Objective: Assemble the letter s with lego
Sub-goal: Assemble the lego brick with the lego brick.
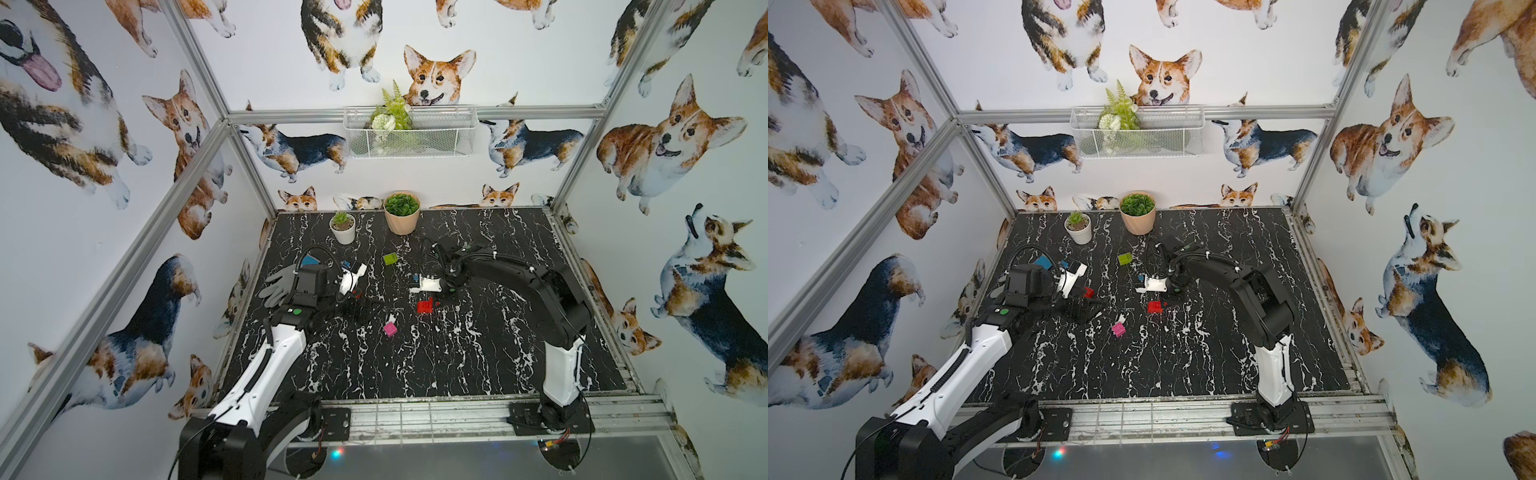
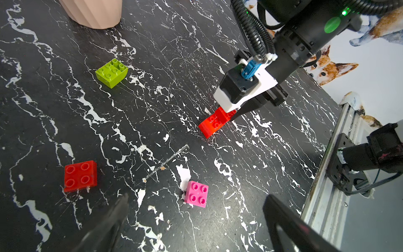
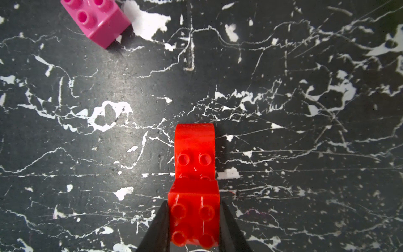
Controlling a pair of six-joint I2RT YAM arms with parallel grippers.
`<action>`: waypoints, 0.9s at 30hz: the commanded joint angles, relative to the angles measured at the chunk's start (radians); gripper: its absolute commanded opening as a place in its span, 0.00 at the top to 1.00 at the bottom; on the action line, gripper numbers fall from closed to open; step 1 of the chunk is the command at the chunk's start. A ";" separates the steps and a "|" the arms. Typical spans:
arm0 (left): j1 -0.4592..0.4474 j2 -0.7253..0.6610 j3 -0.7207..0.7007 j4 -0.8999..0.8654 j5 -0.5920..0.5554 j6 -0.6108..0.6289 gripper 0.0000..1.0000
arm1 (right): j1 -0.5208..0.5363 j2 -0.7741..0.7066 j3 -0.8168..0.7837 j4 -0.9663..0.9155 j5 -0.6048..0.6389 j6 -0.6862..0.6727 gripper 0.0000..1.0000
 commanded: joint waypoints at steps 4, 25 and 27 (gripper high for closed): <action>0.003 0.009 0.006 -0.003 0.011 0.025 0.00 | 0.002 0.012 0.016 -0.007 -0.011 -0.019 0.74; 0.002 0.023 0.002 0.007 0.024 0.024 0.00 | 0.016 0.015 -0.009 -0.018 0.044 -0.041 0.75; 0.003 0.022 0.000 0.006 0.025 0.024 0.00 | 0.019 0.017 -0.006 -0.022 0.049 -0.041 0.75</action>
